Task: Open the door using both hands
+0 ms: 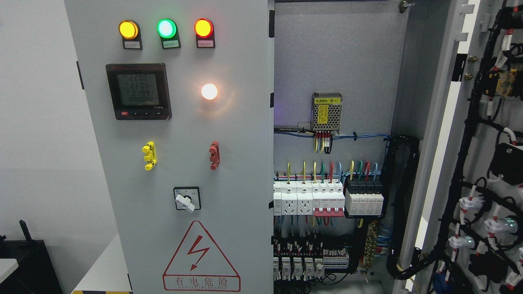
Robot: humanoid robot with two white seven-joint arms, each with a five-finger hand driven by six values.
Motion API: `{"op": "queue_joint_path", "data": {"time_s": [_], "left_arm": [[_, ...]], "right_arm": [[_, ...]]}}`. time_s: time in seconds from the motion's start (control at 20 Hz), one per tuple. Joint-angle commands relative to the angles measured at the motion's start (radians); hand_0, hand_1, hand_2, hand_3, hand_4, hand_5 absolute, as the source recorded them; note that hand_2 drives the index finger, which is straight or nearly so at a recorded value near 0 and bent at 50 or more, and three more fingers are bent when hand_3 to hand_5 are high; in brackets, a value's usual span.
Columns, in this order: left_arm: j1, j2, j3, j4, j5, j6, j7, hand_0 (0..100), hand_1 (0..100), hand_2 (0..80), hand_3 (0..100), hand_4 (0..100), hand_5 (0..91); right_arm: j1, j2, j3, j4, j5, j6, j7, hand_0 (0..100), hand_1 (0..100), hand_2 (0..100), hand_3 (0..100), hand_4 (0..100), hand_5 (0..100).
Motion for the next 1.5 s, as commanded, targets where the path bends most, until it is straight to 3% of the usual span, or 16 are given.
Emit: {"op": "queue_joint_path", "data": {"time_s": [0.0, 0.45, 0.8, 1.25, 1.45], "left_arm": [[0.000, -0.001, 0.003, 0.001, 0.000, 0.000, 0.000, 0, 0, 0.0, 0, 3, 0.0], [0.000, -0.001, 0.004, 0.001, 0.000, 0.000, 0.000, 0, 0, 0.0, 0, 3, 0.0], [0.000, -0.001, 0.004, 0.001, 0.000, 0.000, 0.000, 0, 0, 0.0, 0, 3, 0.0], [0.000, -0.001, 0.004, 0.001, 0.000, 0.000, 0.000, 0, 0, 0.0, 0, 3, 0.0], [0.000, -0.001, 0.004, 0.001, 0.000, 0.000, 0.000, 0, 0, 0.0, 0, 3, 0.0]], "right_arm": [[-0.108, -0.065, 0.161, -0.138, -0.001, -0.008, 0.000, 0, 0, 0, 0, 0, 0], [-0.218, -0.037, 0.184, -0.177, -0.001, -0.031, 0.000, 0, 0, 0, 0, 0, 0], [-0.335, -0.019, 0.157, -0.180, 0.001, -0.083, 0.000, 0, 0, 0, 0, 0, 0], [-0.481, -0.002, 0.043, -0.159, -0.001, -0.074, 0.000, 0, 0, 0, 0, 0, 0], [-0.530, -0.002, 0.026, -0.153, -0.001, -0.074, -0.002, 0, 0, 0, 0, 0, 0]]}}
